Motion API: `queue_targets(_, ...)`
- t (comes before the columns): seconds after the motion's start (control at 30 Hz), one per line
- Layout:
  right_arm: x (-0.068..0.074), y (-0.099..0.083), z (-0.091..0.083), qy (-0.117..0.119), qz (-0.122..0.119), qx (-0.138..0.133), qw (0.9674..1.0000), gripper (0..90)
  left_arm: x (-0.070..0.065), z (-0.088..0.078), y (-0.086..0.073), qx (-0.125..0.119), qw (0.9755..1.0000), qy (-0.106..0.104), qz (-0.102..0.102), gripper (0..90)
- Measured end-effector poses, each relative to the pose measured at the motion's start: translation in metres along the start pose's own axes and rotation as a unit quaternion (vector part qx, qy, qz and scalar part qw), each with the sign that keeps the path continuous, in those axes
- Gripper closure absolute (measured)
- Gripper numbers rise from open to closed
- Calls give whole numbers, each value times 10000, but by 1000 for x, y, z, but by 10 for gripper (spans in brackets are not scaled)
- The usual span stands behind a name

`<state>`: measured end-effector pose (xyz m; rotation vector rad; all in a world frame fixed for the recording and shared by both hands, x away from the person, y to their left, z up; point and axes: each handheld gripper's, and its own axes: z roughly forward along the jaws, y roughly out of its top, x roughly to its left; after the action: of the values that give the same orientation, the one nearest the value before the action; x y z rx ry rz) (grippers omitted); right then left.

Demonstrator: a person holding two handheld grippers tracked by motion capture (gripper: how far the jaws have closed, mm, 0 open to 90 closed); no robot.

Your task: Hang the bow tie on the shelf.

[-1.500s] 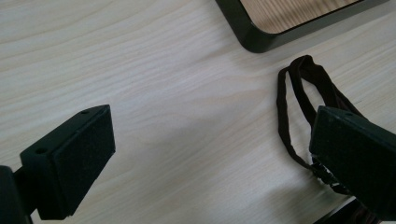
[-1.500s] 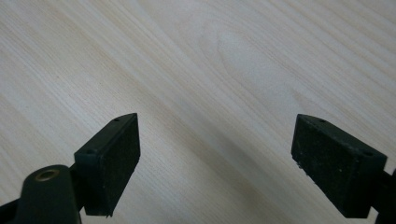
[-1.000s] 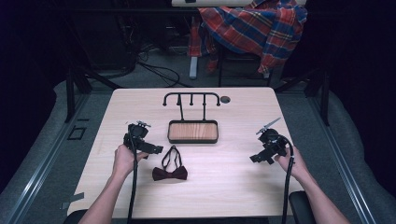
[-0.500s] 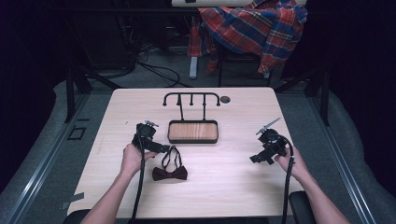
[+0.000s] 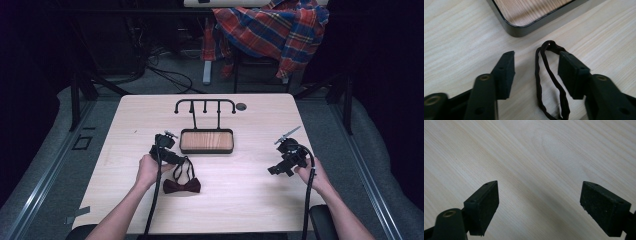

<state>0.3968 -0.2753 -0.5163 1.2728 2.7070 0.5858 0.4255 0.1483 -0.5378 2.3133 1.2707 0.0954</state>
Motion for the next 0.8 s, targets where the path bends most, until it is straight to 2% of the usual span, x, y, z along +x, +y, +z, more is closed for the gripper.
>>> queue_targets(0.03, 0, 0, 0, 9, 28, -9, 10000, 154, -1, 2, 1, 45, 10000, 19, 39, 536)
queue_targets(0.23, 0, 0, 1, 15, 53, -23, 10000, 154, -3, 7, 1, 129, 9999, 51, 31, 627)
queue_targets(0.3, -1, 0, 0, -50, -16, 108, 9999, 154, -4, 9, 2, 178, 9998, 50, 80, 677)
queue_targets(0.4, -1, 0, 0, -36, 28, 100, 9999, 154, -7, 13, 3, 253, 9996, 106, 120, 736)
queue_targets(0.63, -2, 1, 1, -22, 53, 88, 9999, 154, -14, 21, 4, 438, 9980, 362, 277, 872)
queue_targets(0.8, -1, 0, 2, 21, 108, 70, 9999, 154, -16, 20, 4, 501, 9970, 407, 420, 885)
